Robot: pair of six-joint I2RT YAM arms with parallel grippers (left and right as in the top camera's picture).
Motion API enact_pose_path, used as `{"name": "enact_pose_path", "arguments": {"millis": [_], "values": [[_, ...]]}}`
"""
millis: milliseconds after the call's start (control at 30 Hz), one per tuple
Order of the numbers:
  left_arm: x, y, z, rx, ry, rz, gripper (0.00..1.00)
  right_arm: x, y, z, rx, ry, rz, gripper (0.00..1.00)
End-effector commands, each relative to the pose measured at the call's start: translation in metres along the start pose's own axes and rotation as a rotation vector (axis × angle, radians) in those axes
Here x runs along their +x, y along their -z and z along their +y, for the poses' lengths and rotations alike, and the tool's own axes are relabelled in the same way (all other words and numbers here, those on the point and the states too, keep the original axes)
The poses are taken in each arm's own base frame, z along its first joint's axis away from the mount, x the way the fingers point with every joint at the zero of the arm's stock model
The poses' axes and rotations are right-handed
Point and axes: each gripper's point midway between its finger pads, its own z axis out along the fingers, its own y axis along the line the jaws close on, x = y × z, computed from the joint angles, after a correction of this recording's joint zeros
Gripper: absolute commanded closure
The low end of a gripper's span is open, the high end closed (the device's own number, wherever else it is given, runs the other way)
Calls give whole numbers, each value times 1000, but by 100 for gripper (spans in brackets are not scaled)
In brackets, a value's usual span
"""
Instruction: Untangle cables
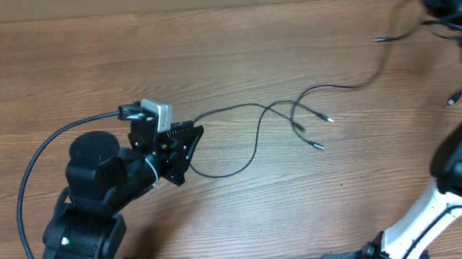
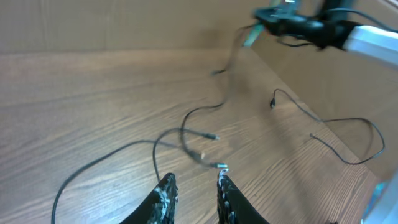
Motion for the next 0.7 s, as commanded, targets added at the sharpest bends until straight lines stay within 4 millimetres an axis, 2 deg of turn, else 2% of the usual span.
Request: {"name": "enact_pose_path", "arguments": {"millis": [0,100,200,267,333,367,400,433,600,667], "values": [[8,-10,12,-30,19,43,78,-65,66,-59,254,136,-184,96],[15,-24,21,-41,43,89,79,-83,128,-122,416,71,-244,96],[23,-37,29,-51,65,132,80,-91,184,-165,509,3,-286,96],[26,-45,35,-55,77,154,81,-92,214,-185,556,-36,-308,96],[27,-54,38,-51,79,163,82,-91,234,-198,587,-63,-320,96],[26,-58,38,-41,79,163,82,-90,241,-202,591,-70,-320,80],[25,-61,37,-24,74,162,82,-88,244,-202,579,-57,-309,14],[23,-64,35,-7,66,156,82,-87,244,-200,560,-37,-294,0],[14,-69,22,85,21,130,81,-80,230,-190,524,31,-238,0],[14,-69,19,97,17,132,81,-77,227,-196,582,20,-231,0]]}}
